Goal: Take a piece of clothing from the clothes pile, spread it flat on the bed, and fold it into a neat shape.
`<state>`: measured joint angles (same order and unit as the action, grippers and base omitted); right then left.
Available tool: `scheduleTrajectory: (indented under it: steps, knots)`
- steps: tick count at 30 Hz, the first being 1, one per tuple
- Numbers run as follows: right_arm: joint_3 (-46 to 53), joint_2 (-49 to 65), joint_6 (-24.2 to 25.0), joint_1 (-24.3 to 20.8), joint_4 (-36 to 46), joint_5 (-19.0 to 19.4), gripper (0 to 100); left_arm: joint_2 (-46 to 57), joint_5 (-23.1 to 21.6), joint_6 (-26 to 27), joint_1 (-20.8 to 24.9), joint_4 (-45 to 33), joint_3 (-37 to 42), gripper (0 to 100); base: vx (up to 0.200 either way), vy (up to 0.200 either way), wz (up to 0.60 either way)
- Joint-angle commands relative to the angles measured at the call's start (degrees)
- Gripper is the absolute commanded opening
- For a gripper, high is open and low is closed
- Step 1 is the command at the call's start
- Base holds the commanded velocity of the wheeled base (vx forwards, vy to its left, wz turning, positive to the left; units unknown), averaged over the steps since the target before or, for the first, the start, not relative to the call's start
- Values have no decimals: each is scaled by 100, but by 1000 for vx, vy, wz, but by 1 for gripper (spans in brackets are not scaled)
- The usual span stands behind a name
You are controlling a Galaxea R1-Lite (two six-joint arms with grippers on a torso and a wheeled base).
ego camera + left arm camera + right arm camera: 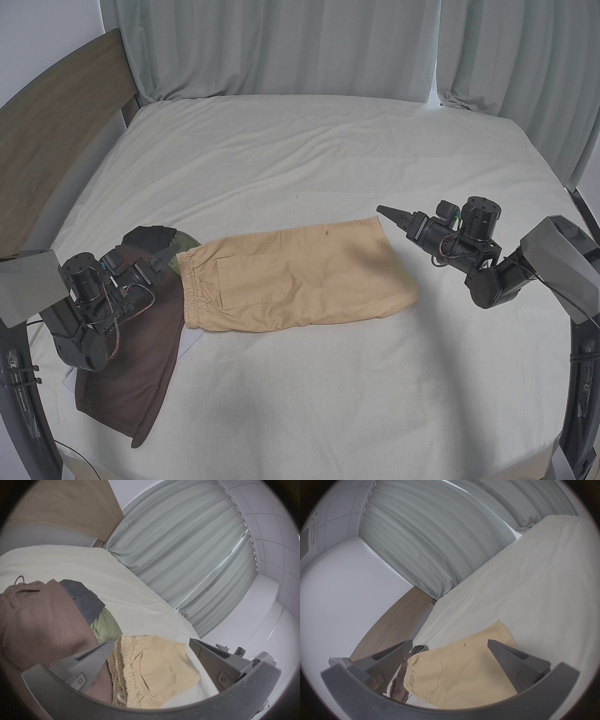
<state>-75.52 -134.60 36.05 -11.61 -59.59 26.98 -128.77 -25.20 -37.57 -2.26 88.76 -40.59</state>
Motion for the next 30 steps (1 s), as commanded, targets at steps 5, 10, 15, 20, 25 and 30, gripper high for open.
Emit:
scheduleTrajectory:
  steps: [5, 10, 15, 20, 25, 30]
  knots:
    - [1198, 610, -10, -114, -325, 0, 100, 722, -99, -13, 23, 1, 315, 100, 0, 0, 0]
    - [1619, 935, -10, -316, -325, -8, 100, 1126, -310, -22, 32, 1, 509, 100, 0, 0, 0]
    - [1839, 1234, -10, -553, -317, -8, 100, 1618, -679, -5, 6, -8, 904, 100, 0, 0, 0]
    - [2050, 1296, -19, -747, -325, -167, 100, 2014, -1013, 39, 15, -8, 1300, 100, 0, 0, 0]
    - [2147, 1296, -54, -949, -317, -457, 100, 2198, -1066, 75, 67, -17, 1449, 100, 0, 0, 0]
    - [2261, 1322, -54, -1133, -317, -536, 100, 2189, -1119, 488, 76, -17, 1581, 100, 0, 0, 0]
